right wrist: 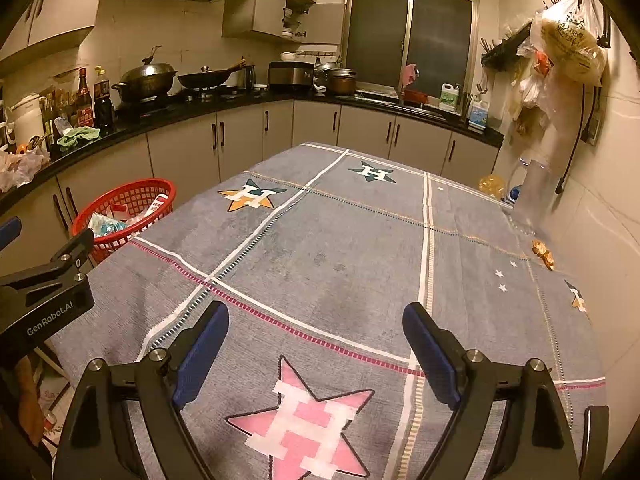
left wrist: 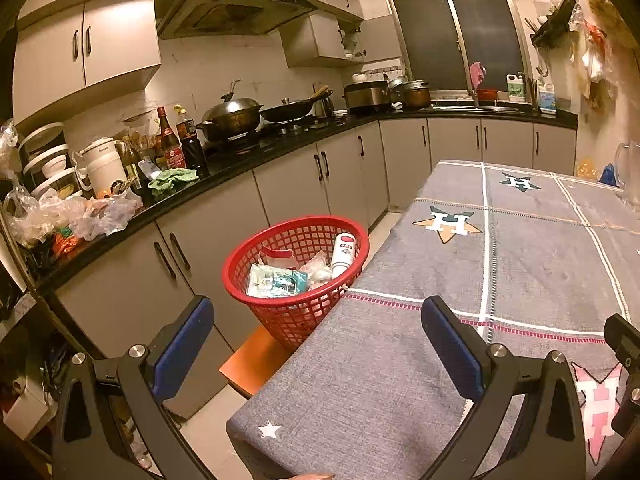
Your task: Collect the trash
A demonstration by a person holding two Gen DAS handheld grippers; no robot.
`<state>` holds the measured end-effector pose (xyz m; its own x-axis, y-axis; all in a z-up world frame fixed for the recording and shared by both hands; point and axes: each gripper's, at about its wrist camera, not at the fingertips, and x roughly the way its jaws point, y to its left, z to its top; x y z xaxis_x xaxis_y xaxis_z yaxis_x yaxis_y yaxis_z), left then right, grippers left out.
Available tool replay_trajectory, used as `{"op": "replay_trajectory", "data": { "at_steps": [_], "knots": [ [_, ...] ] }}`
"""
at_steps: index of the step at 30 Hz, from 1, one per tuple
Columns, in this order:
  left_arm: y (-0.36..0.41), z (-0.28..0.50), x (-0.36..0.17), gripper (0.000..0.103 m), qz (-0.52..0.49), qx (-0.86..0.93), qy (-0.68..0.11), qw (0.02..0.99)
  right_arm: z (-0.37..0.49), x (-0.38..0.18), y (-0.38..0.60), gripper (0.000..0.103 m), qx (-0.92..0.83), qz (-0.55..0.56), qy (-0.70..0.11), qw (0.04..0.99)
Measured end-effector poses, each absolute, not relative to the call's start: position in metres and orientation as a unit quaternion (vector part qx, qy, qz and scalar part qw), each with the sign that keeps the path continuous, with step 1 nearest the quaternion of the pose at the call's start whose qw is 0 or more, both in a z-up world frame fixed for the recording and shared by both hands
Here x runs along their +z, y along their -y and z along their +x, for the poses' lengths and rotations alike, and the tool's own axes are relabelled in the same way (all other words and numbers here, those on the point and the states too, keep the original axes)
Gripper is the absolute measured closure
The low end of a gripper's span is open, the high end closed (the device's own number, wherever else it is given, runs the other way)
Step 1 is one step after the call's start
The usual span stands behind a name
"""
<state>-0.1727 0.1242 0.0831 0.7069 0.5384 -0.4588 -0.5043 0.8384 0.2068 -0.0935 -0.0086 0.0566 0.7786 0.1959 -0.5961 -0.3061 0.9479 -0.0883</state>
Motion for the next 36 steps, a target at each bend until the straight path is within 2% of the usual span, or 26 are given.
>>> {"op": "replay_trajectory", "data": {
  "at_steps": [36],
  "knots": [
    [-0.129, -0.171, 0.079, 0.000, 0.026, 0.280, -0.266, 0.922, -0.093, 0.046, 0.003, 0.011, 0.134, -0.098, -0.316, 0.934]
  ]
}}
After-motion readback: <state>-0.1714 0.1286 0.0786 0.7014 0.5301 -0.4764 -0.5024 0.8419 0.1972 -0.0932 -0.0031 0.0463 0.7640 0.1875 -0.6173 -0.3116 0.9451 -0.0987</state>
